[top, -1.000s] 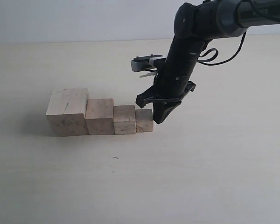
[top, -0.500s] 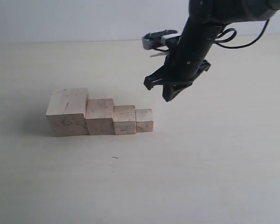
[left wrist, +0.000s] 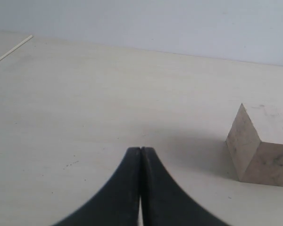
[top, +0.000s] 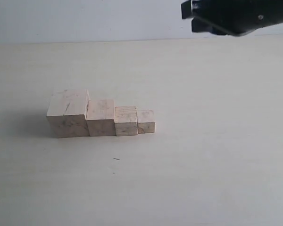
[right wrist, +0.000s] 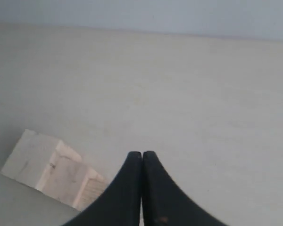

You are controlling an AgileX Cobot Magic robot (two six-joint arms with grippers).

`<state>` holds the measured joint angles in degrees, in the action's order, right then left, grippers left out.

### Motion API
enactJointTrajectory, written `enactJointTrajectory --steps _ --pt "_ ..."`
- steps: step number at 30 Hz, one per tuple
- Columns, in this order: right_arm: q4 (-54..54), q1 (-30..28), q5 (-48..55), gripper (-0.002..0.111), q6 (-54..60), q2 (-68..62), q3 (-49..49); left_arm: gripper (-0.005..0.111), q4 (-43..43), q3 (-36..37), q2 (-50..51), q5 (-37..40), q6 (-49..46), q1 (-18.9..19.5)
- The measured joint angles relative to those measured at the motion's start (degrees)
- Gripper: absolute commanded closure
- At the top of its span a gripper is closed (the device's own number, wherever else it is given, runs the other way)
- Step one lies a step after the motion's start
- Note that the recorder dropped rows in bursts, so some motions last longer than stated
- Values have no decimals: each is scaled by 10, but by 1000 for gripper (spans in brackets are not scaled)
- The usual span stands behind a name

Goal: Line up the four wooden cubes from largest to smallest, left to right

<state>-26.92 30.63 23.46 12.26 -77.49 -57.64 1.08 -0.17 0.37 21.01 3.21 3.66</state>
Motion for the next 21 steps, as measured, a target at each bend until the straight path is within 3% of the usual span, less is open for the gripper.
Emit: enactJointTrajectory --steps 10,16,18,21 --pt "0 0 -4 108 7 116 0 107 0 0 0 0 0 0" --pt "57 -5 -4 108 20 162 2 107 0 0 0 0 0 0" --pt "62 -23 -4 108 22 185 12 107 0 0 0 0 0 0" --pt "37 -130 -10 108 19 288 96 107 0 0 0 0 0 0"
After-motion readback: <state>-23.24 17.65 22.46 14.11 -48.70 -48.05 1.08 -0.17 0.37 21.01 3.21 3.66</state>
